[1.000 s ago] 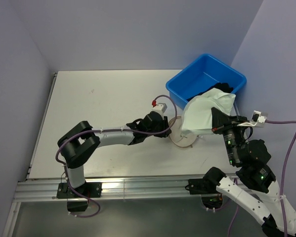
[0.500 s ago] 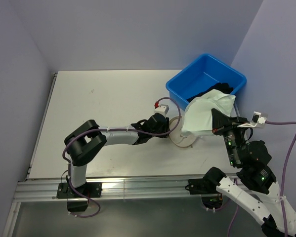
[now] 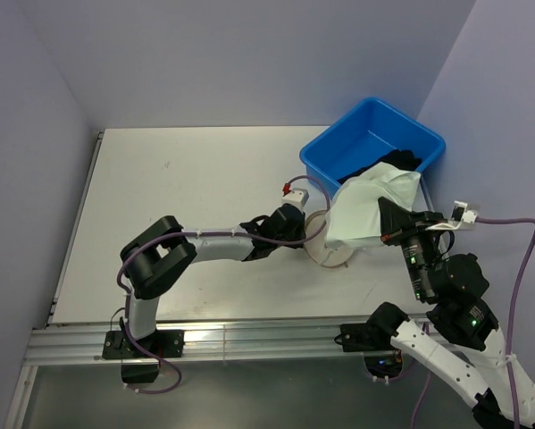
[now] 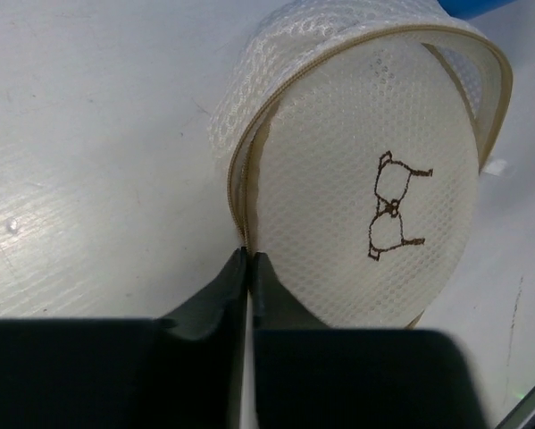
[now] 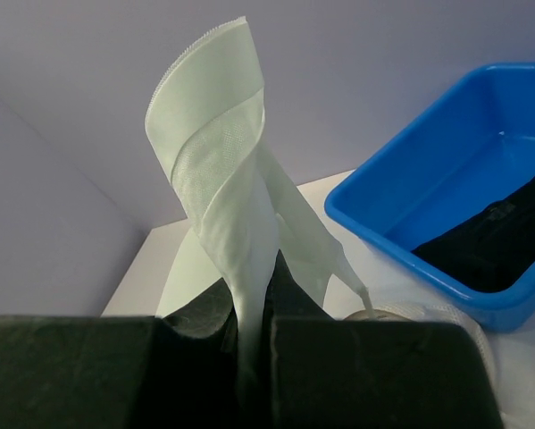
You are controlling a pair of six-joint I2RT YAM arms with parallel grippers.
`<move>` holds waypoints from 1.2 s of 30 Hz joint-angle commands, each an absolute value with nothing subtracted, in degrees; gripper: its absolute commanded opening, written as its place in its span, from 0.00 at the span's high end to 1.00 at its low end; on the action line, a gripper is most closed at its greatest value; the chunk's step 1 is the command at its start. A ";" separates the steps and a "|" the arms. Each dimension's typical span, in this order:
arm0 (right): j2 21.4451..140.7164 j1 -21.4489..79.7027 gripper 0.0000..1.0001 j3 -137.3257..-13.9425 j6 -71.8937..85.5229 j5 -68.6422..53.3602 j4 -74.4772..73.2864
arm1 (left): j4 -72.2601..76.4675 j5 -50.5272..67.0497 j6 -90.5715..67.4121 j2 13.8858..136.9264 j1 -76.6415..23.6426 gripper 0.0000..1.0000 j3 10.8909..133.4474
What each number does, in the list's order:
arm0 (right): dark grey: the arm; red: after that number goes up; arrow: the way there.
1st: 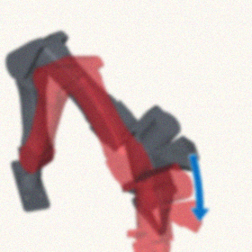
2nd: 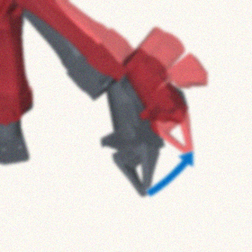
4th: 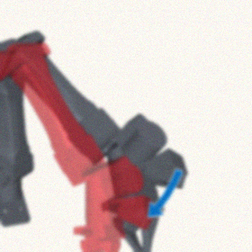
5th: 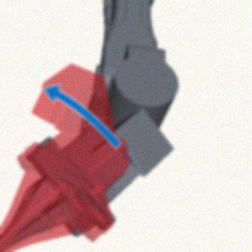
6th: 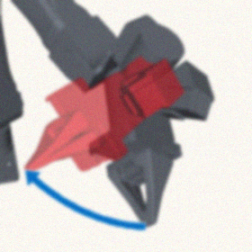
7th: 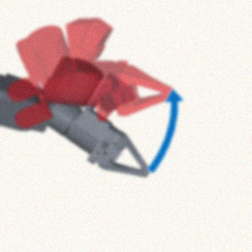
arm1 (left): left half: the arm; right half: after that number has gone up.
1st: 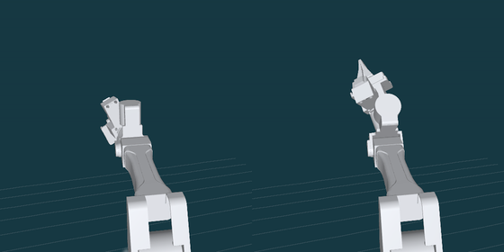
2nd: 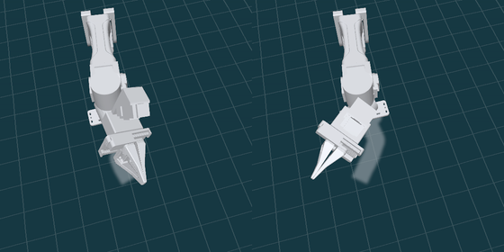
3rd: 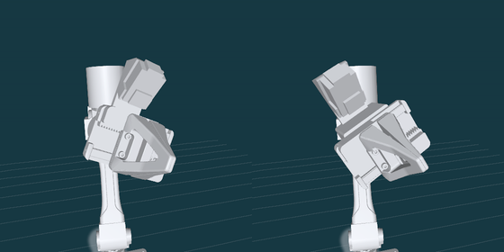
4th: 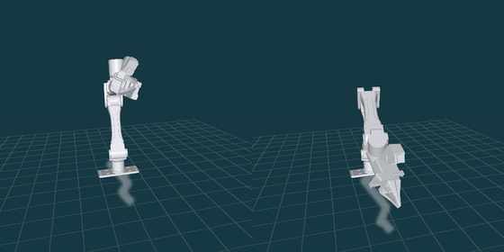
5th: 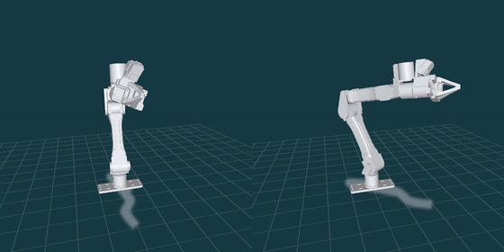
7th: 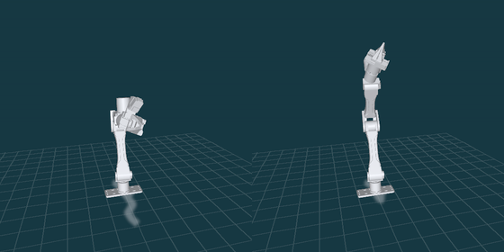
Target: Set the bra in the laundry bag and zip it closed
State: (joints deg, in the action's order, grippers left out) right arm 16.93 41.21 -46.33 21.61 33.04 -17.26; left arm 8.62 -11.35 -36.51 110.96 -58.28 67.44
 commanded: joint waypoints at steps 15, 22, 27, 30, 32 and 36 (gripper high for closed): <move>33.82 40.96 1.00 -44.21 24.52 9.77 -2.91 | 10.11 -26.54 -42.44 82.92 -51.86 1.00 40.82; 45.08 41.04 1.00 -47.10 25.13 3.26 2.02 | 8.18 -30.59 -45.44 69.27 -49.66 0.92 32.34; 47.11 41.04 1.00 -46.58 25.58 3.34 2.99 | 8.35 -27.69 -44.21 65.75 -49.75 0.72 31.82; 46.41 41.04 1.00 -45.62 26.02 3.95 2.81 | 7.39 -26.46 -43.77 67.05 -49.75 0.54 33.04; 45.62 41.04 1.00 -45.35 25.93 4.66 2.03 | 6.68 -26.02 -43.68 68.28 -49.75 0.49 33.75; 43.78 41.04 1.00 -45.27 25.31 5.62 0.44 | 6.15 -26.19 -44.91 68.91 -49.75 0.49 33.58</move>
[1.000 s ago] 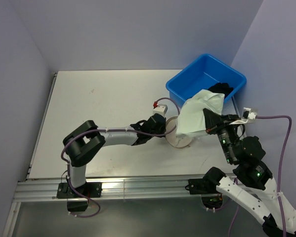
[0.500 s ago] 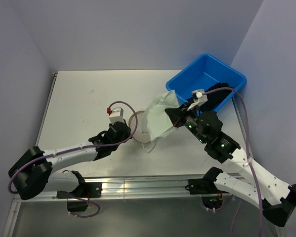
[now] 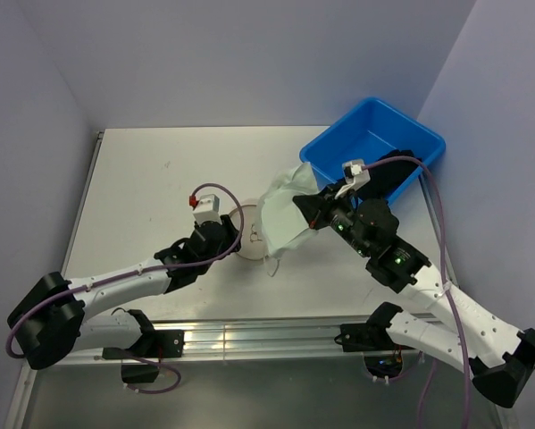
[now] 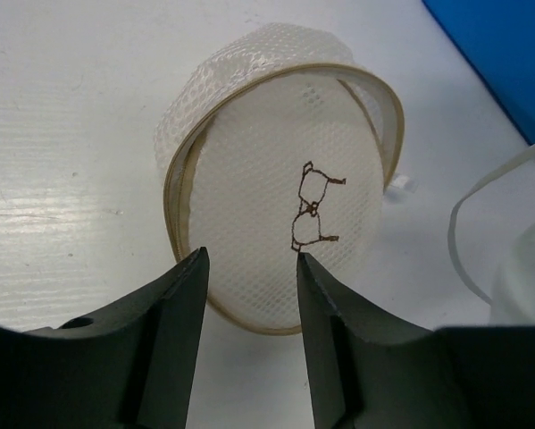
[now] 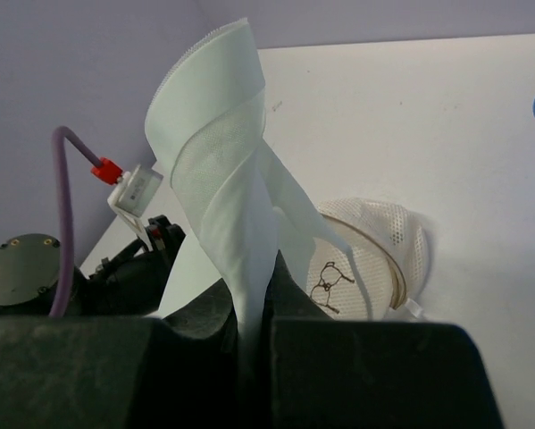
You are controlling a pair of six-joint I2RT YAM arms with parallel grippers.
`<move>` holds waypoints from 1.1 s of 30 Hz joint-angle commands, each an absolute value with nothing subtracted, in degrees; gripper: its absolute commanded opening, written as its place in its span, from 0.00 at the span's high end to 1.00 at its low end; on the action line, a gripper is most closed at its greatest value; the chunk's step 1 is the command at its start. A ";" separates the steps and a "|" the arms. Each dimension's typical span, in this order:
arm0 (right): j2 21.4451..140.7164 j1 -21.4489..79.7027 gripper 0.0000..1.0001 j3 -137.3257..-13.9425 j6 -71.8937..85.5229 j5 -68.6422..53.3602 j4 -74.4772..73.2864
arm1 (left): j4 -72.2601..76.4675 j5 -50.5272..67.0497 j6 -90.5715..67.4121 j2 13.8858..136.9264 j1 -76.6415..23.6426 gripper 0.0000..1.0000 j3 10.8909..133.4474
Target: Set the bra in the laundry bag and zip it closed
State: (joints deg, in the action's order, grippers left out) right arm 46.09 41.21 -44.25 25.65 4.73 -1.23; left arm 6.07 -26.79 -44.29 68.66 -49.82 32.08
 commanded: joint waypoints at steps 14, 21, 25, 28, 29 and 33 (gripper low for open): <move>41.75 40.96 1.00 -43.42 24.52 7.21 -0.88 | 0.53 -29.35 -52.64 67.50 -50.36 0.62 30.85; 41.48 40.96 1.00 -43.07 24.70 6.94 -0.97 | 1.23 -27.86 -54.14 70.66 -50.36 0.61 31.29; 41.66 41.04 1.00 -43.24 24.70 6.86 -1.49 | 2.54 -27.25 -53.53 72.33 -50.36 0.62 31.73; 41.57 40.96 1.00 -43.15 24.70 7.03 -1.23 | 3.43 -27.16 -52.74 72.95 -50.36 0.64 32.25; 42.01 40.96 1.00 -43.33 24.52 6.86 -1.40 | 3.43 -27.25 -52.65 73.47 -50.36 0.64 32.60; 41.84 40.96 1.00 -43.16 24.70 6.68 -1.14 | 4.39 -26.46 -52.30 73.65 -50.36 0.73 32.52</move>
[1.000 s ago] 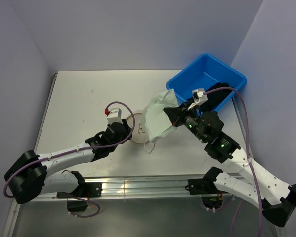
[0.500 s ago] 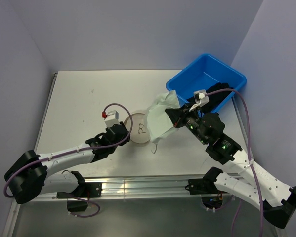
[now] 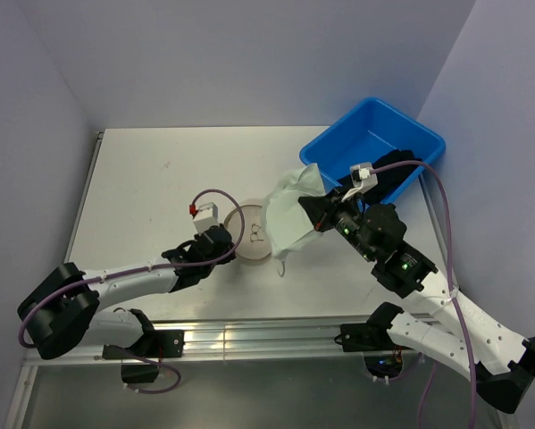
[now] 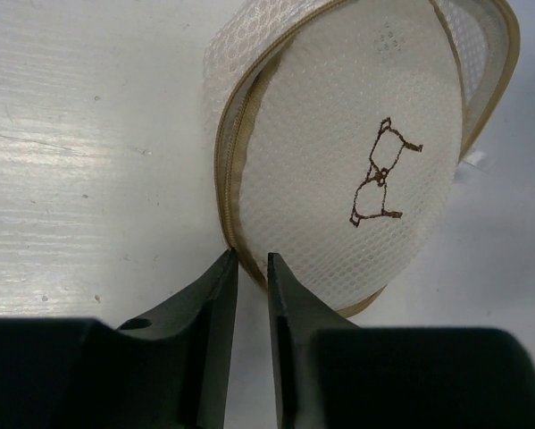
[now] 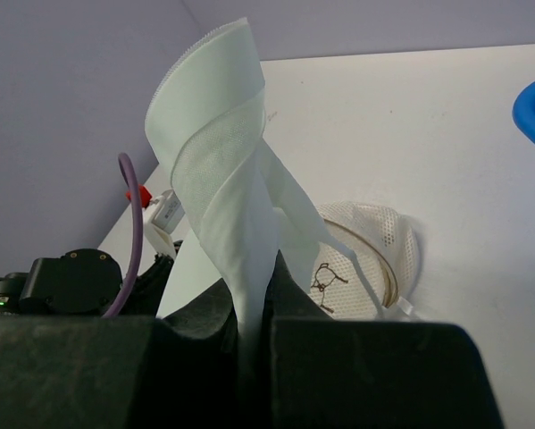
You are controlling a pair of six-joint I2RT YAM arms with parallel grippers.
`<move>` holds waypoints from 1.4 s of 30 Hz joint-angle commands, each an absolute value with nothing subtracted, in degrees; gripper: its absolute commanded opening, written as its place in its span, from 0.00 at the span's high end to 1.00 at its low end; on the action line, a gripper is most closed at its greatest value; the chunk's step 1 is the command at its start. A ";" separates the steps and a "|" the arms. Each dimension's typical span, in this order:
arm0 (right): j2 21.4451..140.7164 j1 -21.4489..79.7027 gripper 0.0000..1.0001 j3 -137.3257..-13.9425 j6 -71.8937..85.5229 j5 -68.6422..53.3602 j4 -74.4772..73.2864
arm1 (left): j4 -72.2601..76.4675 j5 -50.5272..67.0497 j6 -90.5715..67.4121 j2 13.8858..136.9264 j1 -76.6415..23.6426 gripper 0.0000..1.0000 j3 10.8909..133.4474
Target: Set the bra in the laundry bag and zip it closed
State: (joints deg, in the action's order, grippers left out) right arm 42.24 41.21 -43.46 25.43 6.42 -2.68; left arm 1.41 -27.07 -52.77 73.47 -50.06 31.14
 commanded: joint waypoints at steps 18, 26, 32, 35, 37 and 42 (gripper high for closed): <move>46.41 40.96 1.00 -44.47 24.52 5.89 1.67 | 0.96 -31.79 -48.44 65.57 -55.60 1.00 34.01; 45.97 38.16 1.00 -46.32 24.34 11.49 2.73 | 6.94 -45.07 -36.23 67.05 -70.82 1.00 37.26; 41.58 33.14 1.00 -45.62 26.10 17.31 1.49 | 15.19 -47.64 -25.15 73.99 -79.71 1.00 37.79; 42.01 28.40 1.00 -45.26 27.07 14.78 2.55 | 18.80 -47.28 -21.81 77.33 -81.56 0.99 38.67; 43.58 25.77 1.00 -45.70 27.68 10.49 2.02 | 19.86 -47.98 -19.87 78.92 -82.53 0.99 39.55; 46.66 25.14 1.00 -46.40 28.39 5.55 3.43 | 18.81 -52.21 -18.81 81.13 -82.79 1.00 42.71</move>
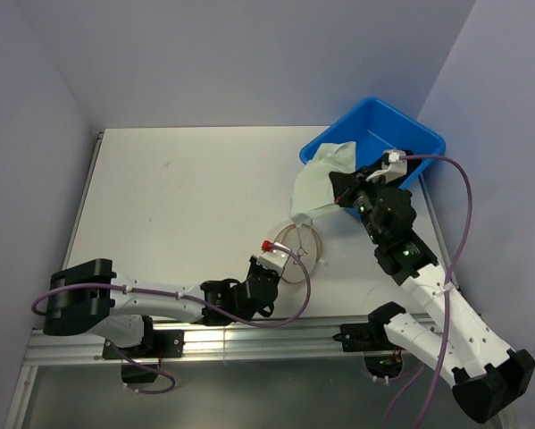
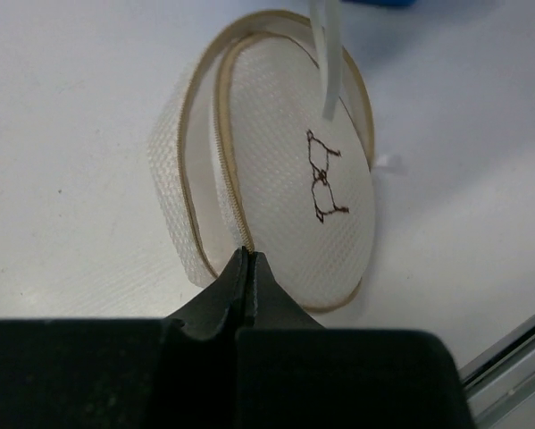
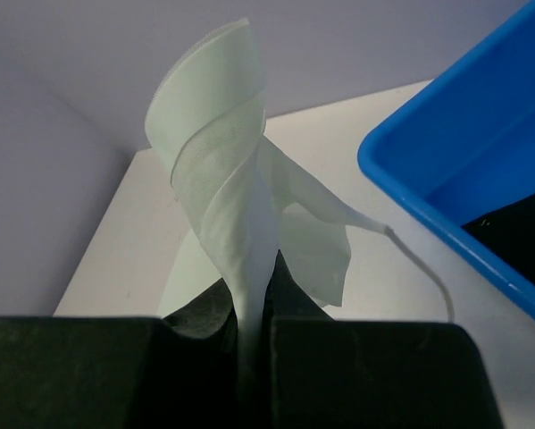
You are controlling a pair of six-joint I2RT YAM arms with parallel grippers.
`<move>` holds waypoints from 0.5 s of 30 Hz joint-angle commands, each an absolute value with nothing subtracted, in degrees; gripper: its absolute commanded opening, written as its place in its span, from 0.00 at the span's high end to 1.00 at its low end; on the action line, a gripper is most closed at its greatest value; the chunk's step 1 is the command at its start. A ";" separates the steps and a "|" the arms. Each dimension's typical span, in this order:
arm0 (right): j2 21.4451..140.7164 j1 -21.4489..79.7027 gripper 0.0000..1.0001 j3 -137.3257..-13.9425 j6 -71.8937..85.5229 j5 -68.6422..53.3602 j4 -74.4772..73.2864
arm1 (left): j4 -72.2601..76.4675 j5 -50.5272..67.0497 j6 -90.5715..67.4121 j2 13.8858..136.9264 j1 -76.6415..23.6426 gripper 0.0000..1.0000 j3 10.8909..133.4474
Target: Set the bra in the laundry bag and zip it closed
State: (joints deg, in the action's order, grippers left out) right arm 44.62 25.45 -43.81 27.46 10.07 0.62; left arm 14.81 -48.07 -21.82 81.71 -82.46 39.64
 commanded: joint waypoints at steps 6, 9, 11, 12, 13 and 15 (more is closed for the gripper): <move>53.25 25.14 1.00 -49.39 29.35 -4.47 5.53 | 17.24 -47.03 -20.47 74.63 -78.68 1.00 40.43; 57.38 25.22 1.00 -52.46 30.58 -9.91 7.64 | 16.44 -44.83 -20.22 68.48 -75.24 1.00 39.29; 60.72 25.14 1.00 -56.22 30.94 -12.03 8.08 | 16.44 -43.78 -17.25 64.00 -74.80 1.00 39.55; 61.60 25.57 1.00 -57.38 31.20 -13.17 8.61 | 16.44 -43.07 -16.53 63.11 -74.79 1.00 39.81; 63.35 25.92 1.00 -58.26 31.29 -13.44 9.31 | 16.09 -41.94 -16.44 62.15 -74.79 1.00 40.34; 65.38 26.10 1.00 -62.56 31.29 -13.54 9.32 | 16.08 -37.28 -17.22 62.14 -75.84 1.00 40.61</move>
